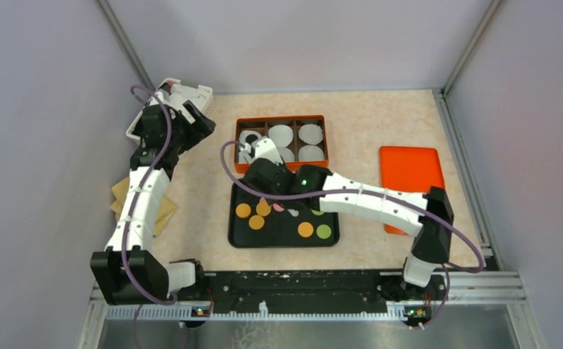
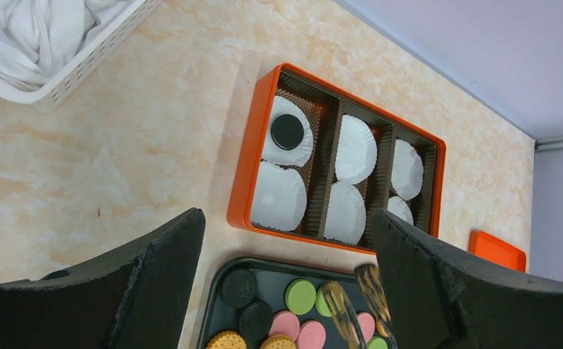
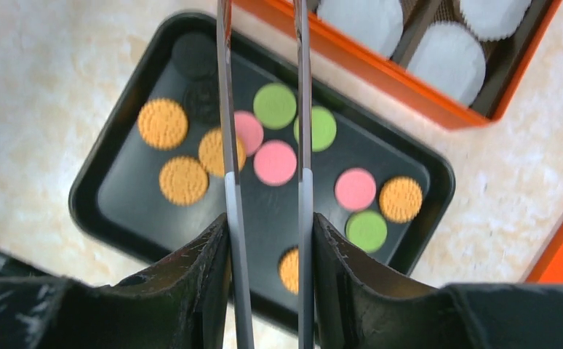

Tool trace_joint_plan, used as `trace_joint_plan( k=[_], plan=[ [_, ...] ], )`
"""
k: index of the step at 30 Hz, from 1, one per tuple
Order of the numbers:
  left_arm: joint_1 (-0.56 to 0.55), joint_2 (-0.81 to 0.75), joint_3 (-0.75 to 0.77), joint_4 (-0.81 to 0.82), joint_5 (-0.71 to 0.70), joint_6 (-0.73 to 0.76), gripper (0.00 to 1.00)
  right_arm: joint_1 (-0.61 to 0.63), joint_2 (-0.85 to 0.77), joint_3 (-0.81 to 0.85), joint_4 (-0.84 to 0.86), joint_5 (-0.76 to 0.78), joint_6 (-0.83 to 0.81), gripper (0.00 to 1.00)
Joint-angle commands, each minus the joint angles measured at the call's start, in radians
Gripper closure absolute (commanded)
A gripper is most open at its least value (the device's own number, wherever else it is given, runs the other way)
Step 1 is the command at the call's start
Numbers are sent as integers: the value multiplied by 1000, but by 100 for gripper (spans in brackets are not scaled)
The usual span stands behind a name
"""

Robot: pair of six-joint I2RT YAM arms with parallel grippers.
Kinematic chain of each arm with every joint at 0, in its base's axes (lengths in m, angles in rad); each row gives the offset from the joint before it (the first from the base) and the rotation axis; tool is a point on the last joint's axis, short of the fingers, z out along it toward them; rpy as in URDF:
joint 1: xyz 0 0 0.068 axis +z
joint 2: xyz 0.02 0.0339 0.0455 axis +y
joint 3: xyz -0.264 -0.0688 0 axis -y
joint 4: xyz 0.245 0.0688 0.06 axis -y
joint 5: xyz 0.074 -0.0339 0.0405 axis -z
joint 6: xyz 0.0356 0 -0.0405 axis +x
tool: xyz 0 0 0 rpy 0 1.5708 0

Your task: Pack the cookies

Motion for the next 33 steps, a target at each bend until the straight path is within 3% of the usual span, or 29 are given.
trace_joint_plan(
  k=[1, 4, 9, 18, 33],
  plan=[
    [6, 8, 33, 25, 17, 11, 9, -45, 98, 123, 84, -15, -117, 100],
    [8, 8, 32, 24, 13, 23, 9, -46, 110, 140, 59, -28, -120, 100],
    [8, 9, 10, 43, 47, 30, 9, -35, 19, -10, 76, -90, -83, 100],
    [8, 22, -19, 52, 102, 14, 10, 109, -113, -197, -12, -73, 36, 100],
    [7, -52, -59, 36, 119, 26, 9, 246, -90, -259, -90, -108, 179, 99]
  ],
)
